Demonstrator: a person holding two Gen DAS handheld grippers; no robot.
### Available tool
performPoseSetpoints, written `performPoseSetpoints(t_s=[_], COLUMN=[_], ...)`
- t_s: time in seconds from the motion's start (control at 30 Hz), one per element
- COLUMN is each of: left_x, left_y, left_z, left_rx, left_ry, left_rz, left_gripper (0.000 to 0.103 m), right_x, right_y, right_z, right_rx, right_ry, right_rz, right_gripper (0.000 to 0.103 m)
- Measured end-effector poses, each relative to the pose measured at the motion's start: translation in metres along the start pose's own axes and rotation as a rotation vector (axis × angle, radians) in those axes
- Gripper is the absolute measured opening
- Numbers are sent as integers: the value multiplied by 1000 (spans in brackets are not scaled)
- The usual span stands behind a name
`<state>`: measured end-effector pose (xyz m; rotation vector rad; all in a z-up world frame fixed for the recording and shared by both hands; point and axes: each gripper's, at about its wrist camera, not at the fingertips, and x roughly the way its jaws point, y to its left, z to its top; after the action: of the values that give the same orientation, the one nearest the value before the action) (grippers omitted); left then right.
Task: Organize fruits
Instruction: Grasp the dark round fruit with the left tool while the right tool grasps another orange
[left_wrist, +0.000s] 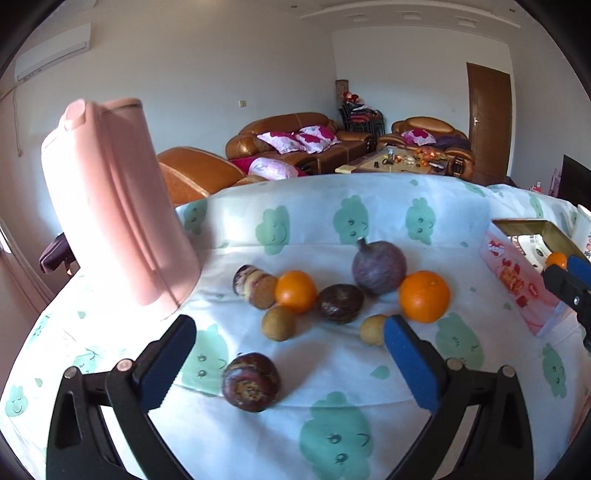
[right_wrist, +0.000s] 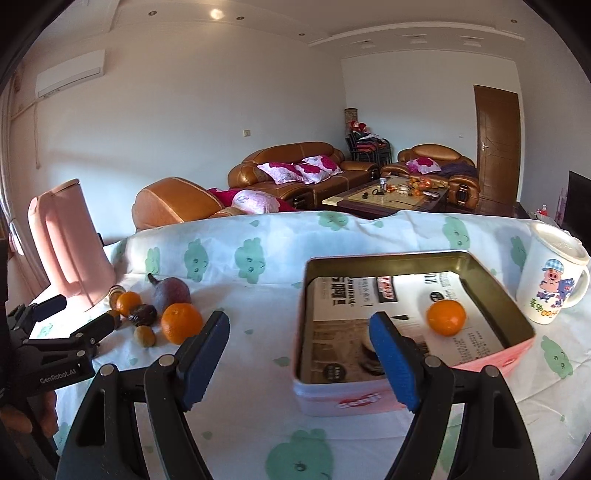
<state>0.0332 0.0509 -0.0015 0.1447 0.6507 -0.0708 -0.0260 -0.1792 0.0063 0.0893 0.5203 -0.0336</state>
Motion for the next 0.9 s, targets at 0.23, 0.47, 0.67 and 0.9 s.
performPoseSetpoints(t_s=[0.23,0.47,0.67,0.9], left_x=[27,43,35,27], left_y=[30,45,31,31], left_z=[-10,-17,-17,-16], left_rx=[-43,-133,-80,-67], left_ry=[166,265,243,216], left_rz=[-8,-42,-82,-69], left_gripper=[99,75,42,41], right_x=[34,97,122,114], right_y=[56,85,101,99], right_z=[2,8,5,5], right_rx=[-104,-103,-131,-126], right_ry=[112,295,376,369], right_rz=[55,107,105,94], right_gripper=[79,67,67,49])
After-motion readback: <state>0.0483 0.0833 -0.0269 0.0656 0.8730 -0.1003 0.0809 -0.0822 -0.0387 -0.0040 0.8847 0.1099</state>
